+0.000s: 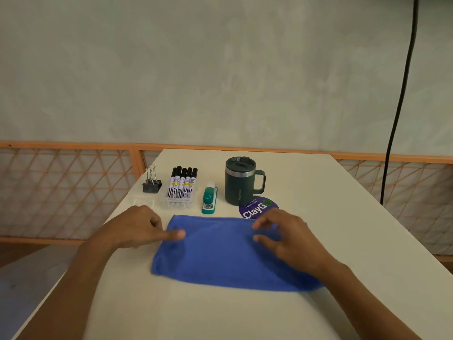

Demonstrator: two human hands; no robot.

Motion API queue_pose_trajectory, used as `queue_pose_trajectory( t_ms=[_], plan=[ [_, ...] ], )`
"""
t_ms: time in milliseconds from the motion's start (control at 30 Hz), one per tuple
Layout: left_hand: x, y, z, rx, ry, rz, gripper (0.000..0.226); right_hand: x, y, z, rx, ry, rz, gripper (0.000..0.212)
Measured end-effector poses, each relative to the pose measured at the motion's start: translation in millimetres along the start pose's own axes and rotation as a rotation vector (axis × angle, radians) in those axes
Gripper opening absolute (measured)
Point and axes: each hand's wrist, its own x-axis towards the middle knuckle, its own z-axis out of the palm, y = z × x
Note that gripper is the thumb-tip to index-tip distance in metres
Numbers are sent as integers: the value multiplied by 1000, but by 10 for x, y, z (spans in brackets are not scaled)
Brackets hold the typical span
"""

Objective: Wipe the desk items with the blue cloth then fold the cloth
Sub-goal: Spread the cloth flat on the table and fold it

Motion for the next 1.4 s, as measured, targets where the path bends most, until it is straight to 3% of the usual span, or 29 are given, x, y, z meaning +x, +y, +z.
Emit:
queue_pose_trajectory(
  t_ms=[100, 167, 367, 533, 700, 767, 833, 900, 967, 1033, 1167, 1233, 1400],
  plan=[
    [-185, -54, -123, 93, -309, -8, 67, 27, -26, 63, -71, -94, -26, 7],
    [-273, -87, -120, 66, -400, 52, 60, 9, -40, 83, -67, -108, -13, 3],
    [-248, -121, -67, -142, -339, 277, 18, -145, 40, 279, -82, -115, -80, 29],
    [-276, -222, -170, -390, -288, 347, 15, -166, 143, 263, -67, -104, -36, 34],
    [-256, -399, -215, -227, -453, 261, 4, -188, 181, 197, -79, -140, -21, 37],
    [-255, -452, -229, -144, -383, 172, 25, -190, 245, 103, -81, -132, -1, 32],
    [-254, -424, -229, -116, -154, 114, 48, -182, 369, -22, -126, -79, 25, 23],
    [-239, -257, -150, -212, 106, 188, 57, -157, 517, -149, -184, 11, 91, 19],
    [-255, 78, 34, -364, 226, 325, 56, -132, 629, -258, -241, 76, 203, 21],
    [-306, 490, 307, -416, 217, 469, 48, -123, 694, -330, -290, 69, 283, 25],
    [-502, 1220, 967, -198, 155, 796, 36, -116, 643, -388, -306, -28, 317, 24],
    [-556, 1479, 1266, -80, 162, 944, 36, -97, 619, -403, -237, -1, 313, 19],
    [-451, 1901, 1598, 162, 214, 1039, 43, -75, 559, -448, -33, 76, 280, 27]
  ],
)
